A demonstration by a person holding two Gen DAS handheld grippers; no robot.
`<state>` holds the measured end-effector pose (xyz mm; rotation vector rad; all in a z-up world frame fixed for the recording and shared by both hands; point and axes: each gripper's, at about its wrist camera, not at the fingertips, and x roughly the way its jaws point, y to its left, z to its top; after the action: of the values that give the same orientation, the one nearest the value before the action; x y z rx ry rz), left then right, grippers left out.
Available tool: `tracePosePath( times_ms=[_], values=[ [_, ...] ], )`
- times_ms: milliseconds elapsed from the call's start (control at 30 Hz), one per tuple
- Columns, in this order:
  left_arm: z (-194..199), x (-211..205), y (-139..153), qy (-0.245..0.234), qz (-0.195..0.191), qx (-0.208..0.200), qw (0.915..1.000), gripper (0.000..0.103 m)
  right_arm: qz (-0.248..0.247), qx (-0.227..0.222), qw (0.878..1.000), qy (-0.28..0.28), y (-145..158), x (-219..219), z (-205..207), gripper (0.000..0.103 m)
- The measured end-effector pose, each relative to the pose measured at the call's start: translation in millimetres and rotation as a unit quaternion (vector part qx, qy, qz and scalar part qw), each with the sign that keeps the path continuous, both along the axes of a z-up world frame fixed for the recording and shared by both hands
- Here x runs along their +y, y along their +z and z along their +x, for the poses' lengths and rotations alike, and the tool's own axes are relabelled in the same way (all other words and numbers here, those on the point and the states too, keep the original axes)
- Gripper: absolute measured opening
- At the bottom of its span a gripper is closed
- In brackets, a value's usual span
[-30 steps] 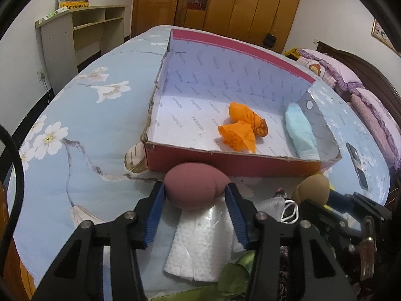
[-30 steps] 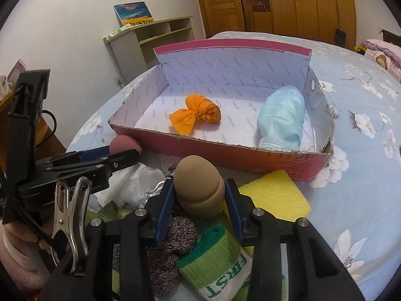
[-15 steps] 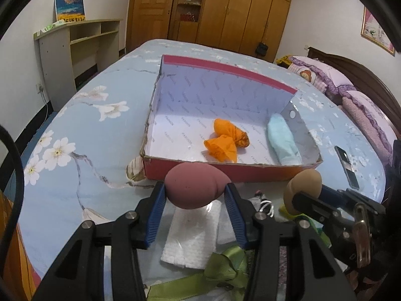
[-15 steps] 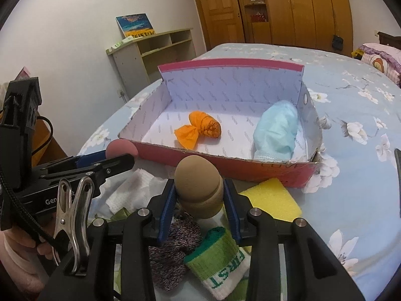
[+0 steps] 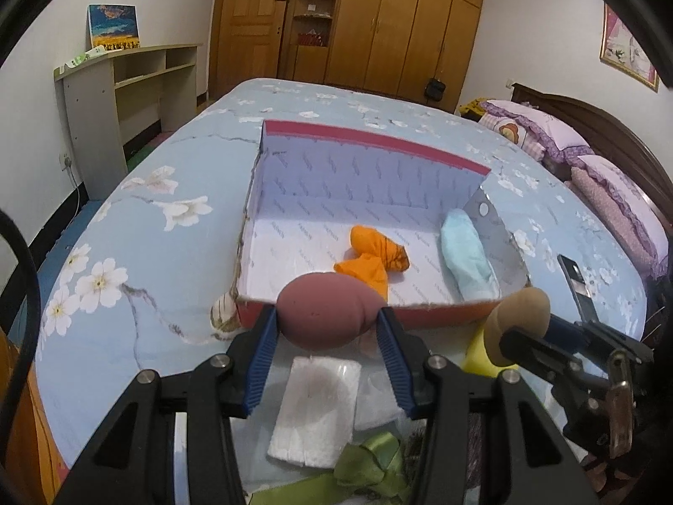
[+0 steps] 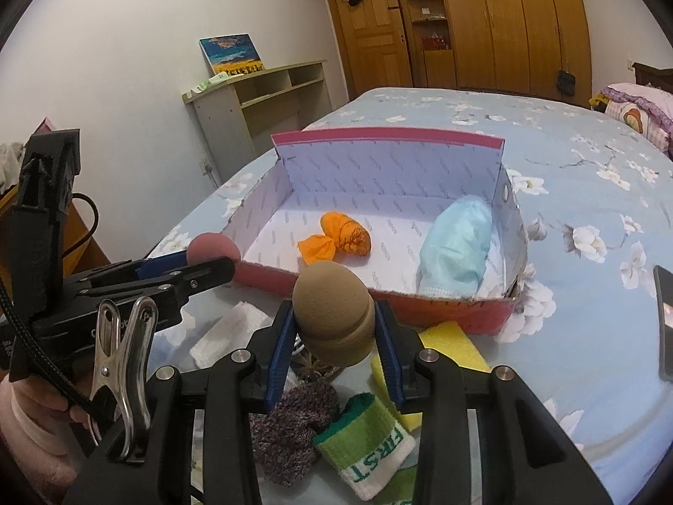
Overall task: Organize soft objects
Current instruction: 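Carry both makeup sponges into the pink box and open both tools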
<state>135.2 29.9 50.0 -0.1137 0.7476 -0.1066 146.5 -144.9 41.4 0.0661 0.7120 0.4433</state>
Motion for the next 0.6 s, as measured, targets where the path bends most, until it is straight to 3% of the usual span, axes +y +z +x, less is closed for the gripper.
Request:
tracePosePath(
  times_ms=[600],
  values=[
    [37,-7,14,-0.005,0.015,-0.016,0.9997,0.051,-0.008,-0.021,1.000,-0.010,22,-2,31,0.038]
  ],
)
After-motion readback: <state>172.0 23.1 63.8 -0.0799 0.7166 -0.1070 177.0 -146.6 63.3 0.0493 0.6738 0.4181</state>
